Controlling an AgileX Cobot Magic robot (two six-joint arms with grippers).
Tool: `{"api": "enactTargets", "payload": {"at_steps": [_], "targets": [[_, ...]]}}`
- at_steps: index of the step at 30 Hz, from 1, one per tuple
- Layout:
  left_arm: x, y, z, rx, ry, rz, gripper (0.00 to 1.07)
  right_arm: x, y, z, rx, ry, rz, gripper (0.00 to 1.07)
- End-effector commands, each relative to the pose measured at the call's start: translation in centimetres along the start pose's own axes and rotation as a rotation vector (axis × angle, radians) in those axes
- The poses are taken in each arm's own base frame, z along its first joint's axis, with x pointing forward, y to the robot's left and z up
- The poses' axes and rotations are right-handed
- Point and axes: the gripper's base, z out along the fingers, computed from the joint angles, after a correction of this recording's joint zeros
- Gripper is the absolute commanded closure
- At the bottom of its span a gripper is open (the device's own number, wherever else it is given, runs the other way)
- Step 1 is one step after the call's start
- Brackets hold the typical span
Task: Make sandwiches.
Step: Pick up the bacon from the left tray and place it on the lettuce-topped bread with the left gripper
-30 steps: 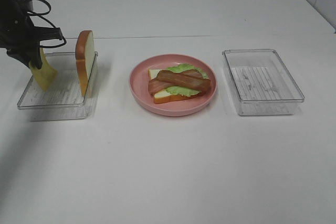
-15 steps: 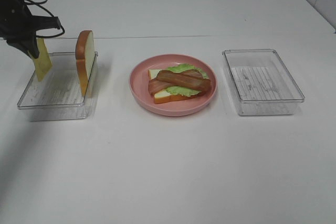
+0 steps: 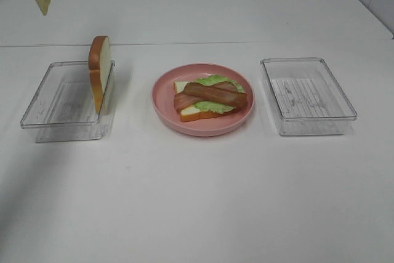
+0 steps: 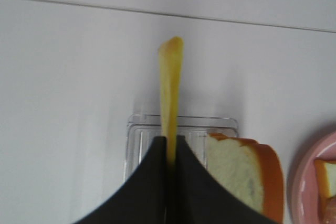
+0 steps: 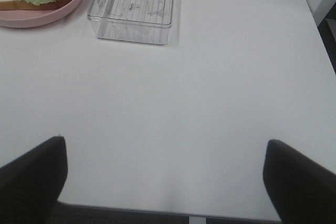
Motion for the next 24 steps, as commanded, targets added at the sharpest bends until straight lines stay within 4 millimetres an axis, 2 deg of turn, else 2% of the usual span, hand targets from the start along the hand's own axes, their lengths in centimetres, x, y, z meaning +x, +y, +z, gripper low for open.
{"api": "enactTargets", "payload": {"at_steps": [1,2,4,5,6,7,8,10,11,12,13,14,15,16,17,18,19,21,22,24], "targets": [[0.0,-2.6,-1.3,0.061,-0.028,0.029,1.07,0.3,0.0,-0.3,0.003,-0.035,0.0,0.09],[0.0,-2.6,-1.3,0.061,-0.028,0.029,1.07,0.3,0.0,-0.3,0.003,-0.035,0.0,0.09],[0.6,-5.1,-1.5,0.131,-0.027,0.05,1.07,0.3,0.0,-0.3,0.003,-0.035,0.0,0.09],[0.6,-5.1,-1.5,0.131,-0.027,0.05,1.07,0.3,0.0,-0.3,0.003,-0.035,0.0,0.09],[1.0,-6.9,-1.5,0.187,-0.026,0.067,1.07,0.3,0.0,-0.3,0.003,-0.035,0.0,0.09],[1.3,-7.8,-1.4,0.217,-0.024,0.084,1.07,0.3,0.0,-0.3,0.003,-0.035,0.0,0.09],[1.3,-7.8,-1.4,0.217,-0.024,0.084,1.07,0.3,0.0,-0.3,0.003,-0.035,0.0,0.09],[2.0,-10.6,-1.6,0.307,-0.033,0.118,1.07,0.3,0.0,-0.3,0.003,-0.035,0.0,0.09],[2.0,-10.6,-1.6,0.307,-0.033,0.118,1.07,0.3,0.0,-0.3,0.003,-0.035,0.0,0.09],[2.5,-12.4,-1.9,0.365,-0.042,0.145,1.07,0.3,0.0,-0.3,0.003,-0.035,0.0,0.09],[2.5,-12.4,-1.9,0.365,-0.042,0.145,1.07,0.3,0.0,-0.3,0.003,-0.035,0.0,0.09],[3.0,-14.0,-2.1,0.427,-0.05,0.156,1.07,0.3,0.0,-0.3,0.003,-0.035,0.0,0.09],[3.3,-14.8,-2.3,0.459,-0.053,0.158,1.07,0.3,0.0,-0.3,0.003,-0.035,0.0,0.09],[3.3,-14.8,-2.3,0.459,-0.053,0.158,1.07,0.3,0.0,-0.3,0.003,-0.035,0.0,0.09],[3.7,-16.1,-2.6,0.511,-0.064,0.167,1.07,0.3,0.0,-0.3,0.003,-0.035,0.0,0.09],[3.7,-16.1,-2.6,0.511,-0.064,0.167,1.07,0.3,0.0,-0.3,0.003,-0.035,0.0,0.09],[4.2,-17.5,-3.0,0.557,-0.069,0.181,1.07,0.3,0.0,-0.3,0.003,-0.035,0.0,0.09],[4.5,-18.1,-3.1,0.578,-0.071,0.188,1.07,0.3,0.0,-0.3,0.003,-0.035,0.0,0.09],[5.1,-19.2,-3.1,0.61,-0.065,0.2,1.07,0.3,0.0,-0.3,0.003,-0.035,0.0,0.09],[5.3,-19.6,-3.0,0.621,-0.062,0.204,1.07,0.3,0.0,-0.3,0.003,-0.035,0.0,0.09]]}}
